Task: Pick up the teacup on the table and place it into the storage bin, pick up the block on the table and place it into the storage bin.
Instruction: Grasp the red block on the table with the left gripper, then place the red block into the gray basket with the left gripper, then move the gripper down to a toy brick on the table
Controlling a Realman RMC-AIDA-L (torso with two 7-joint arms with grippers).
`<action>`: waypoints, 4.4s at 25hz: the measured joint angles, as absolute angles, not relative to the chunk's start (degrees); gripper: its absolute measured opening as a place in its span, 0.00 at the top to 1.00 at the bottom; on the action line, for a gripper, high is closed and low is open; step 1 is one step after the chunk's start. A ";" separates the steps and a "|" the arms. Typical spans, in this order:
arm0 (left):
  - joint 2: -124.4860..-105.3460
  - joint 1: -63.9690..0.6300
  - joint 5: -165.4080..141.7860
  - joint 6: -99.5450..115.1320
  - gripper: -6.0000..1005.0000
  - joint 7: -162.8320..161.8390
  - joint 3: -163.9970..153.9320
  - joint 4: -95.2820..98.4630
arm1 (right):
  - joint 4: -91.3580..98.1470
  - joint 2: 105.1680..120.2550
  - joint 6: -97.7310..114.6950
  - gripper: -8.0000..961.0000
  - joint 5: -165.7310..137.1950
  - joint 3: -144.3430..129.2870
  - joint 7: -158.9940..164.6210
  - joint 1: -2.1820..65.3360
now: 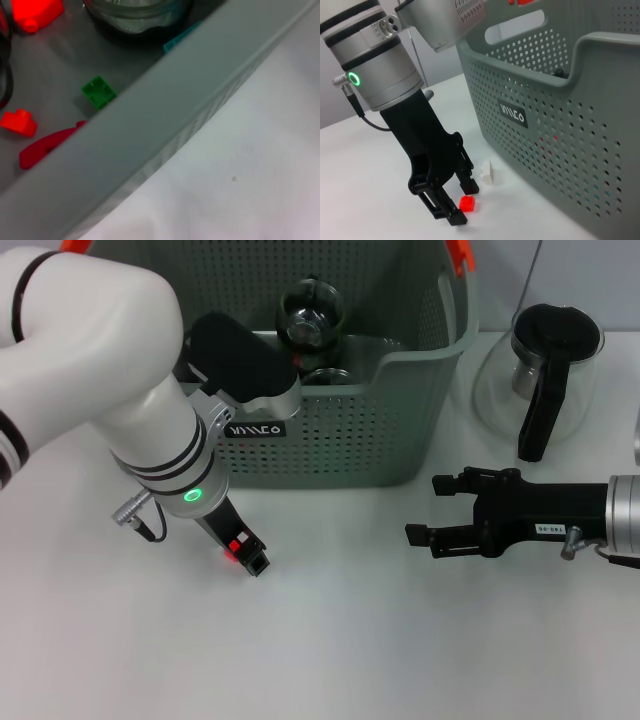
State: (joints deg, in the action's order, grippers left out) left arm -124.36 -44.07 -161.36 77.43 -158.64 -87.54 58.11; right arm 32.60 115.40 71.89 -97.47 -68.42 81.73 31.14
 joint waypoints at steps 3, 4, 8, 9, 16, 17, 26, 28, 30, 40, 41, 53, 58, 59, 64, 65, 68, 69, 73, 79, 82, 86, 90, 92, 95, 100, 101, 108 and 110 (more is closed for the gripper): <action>-124.31 -44.59 -161.36 77.34 0.44 -158.64 -87.53 57.00 | 32.61 115.40 71.89 0.02 -97.47 -68.39 81.73 31.14; -124.29 -44.81 -161.36 77.30 0.44 -158.64 -87.53 56.60 | 32.60 115.40 71.90 0.02 -97.47 -68.39 81.74 31.14; -124.28 -45.10 -161.36 77.03 0.45 -158.64 -87.53 56.10 | 32.60 115.40 71.89 0.02 -97.47 -68.37 81.73 31.13; -124.28 -45.10 -161.36 77.01 0.45 -158.64 -87.53 56.10 | 32.60 115.40 71.88 0.02 -97.47 -68.37 81.74 31.12; -124.27 -45.09 -161.37 76.99 0.56 -158.64 -87.54 56.11 | 32.61 115.40 71.82 0.02 -97.47 -68.37 81.74 31.11; -124.27 -45.09 -161.40 76.98 0.58 -158.64 -87.54 56.08 | 32.60 115.40 71.81 0.02 -97.47 -68.37 81.75 31.11; -124.41 -43.16 -161.24 80.52 0.81 -158.58 -87.57 61.91 | 32.64 115.40 71.81 0.02 -97.46 -68.38 81.83 30.94; -124.51 -40.82 -159.60 84.46 0.80 -158.13 -87.29 68.19 | 32.64 115.40 71.80 0.02 -97.47 -68.37 81.85 30.91; -124.54 -37.86 -154.85 90.01 0.79 -156.32 -85.64 75.55 | 32.63 115.40 71.84 0.02 -97.47 -68.38 81.91 30.83; -122.29 -39.91 -115.32 103.61 0.74 -142.22 -53.26 84.41 | 32.61 115.56 71.97 0.02 -97.47 -68.65 82.10 30.84; -121.50 -41.07 -115.48 100.83 0.73 -141.07 -52.01 83.29 | 32.60 115.57 72.16 0.02 -97.47 -68.70 82.13 30.92; -115.77 -50.82 -131.42 69.74 0.67 -138.57 -52.55 61.58 | 32.85 115.90 72.28 0.02 -98.34 -68.75 82.40 31.37; -116.72 -49.28 -132.14 72.87 0.51 -139.13 -52.79 68.37 | 33.11 115.93 72.59 0.02 -98.36 -68.62 82.50 31.61; -116.99 -48.45 -130.91 76.59 0.47 -138.98 -52.70 71.19 | 33.14 115.93 72.61 0.02 -98.36 -68.58 82.55 31.69; -120.05 -42.63 -122.85 93.73 0.27 -133.26 -53.05 82.07 | 33.21 115.96 72.57 0.02 -98.36 -68.37 82.88 31.88; -122.32 -39.22 -120.97 100.23 0.22 -130.07 -53.29 85.77 | 33.21 115.98 72.53 0.02 -98.36 -68.35 82.91 31.90; -124.18 -34.62 -120.42 106.11 0.13 -127.49 -55.43 88.64 | 33.22 116.02 72.26 0.02 -98.35 -68.30 83.12 32.08; -124.28 -32.87 -120.47 106.96 0.10 -127.19 -57.08 88.87 | 33.21 116.02 72.19 0.02 -98.33 -68.27 83.15 32.13; -124.51 -27.78 -123.20 105.81 0.04 -126.39 -60.83 86.21 | 32.96 116.02 72.10 0.02 -98.30 -67.81 83.14 32.29; -124.25 -27.49 -130.58 96.44 0.05 -125.57 -59.94 74.63 | 32.71 116.02 71.76 0.02 -98.32 -67.51 83.15 32.36; -124.23 -27.80 -135.93 90.43 0.06 -125.28 -60.36 70.92 | 32.66 115.98 71.68 0.02 -98.33 -67.47 83.21 32.38; -124.42 -27.71 -138.29 85.54 0.06 -125.27 -61.20 68.95 | 32.73 115.89 71.64 0.02 -98.35 -67.41 83.74 32.38; -124.50 -27.57 -140.25 80.98 0.07 -125.68 -61.41 67.40 | 32.80 115.82 71.57 0.02 -98.35 -67.41 83.85 32.35; -124.51 -27.58 -140.85 79.38 0.07 -125.75 -61.42 66.52 | 32.89 115.82 71.55 0.02 -98.35 -67.41 83.85 32.35; -124.53 -27.69 -141.94 77.39 0.08 -125.78 -61.49 65.54 | 33.05 115.83 71.54 0.02 -98.35 -67.41 83.85 32.34; -124.54 -27.67 -142.55 74.43 0.08 -125.78 -61.63 64.38 | 33.14 115.84 71.54 0.02 -98.35 -67.41 83.85 32.34; -124.54 -27.66 -142.55 73.99 0.08 -125.78 -61.63 64.18 | 33.14 115.84 71.54 0.02 -98.35 -67.41 83.85 32.34; -124.55 -27.77 -142.77 71.03 0.09 -126.12 -62.25 62.40 | 33.14 115.78 71.54 0.02 -98.35 -67.41 83.85 32.34; -124.55 -27.81 -143.09 70.25 0.10 -126.48 -62.56 62.30 | 33.14 115.77 71.55 0.02 -98.35 -67.41 83.85 32.34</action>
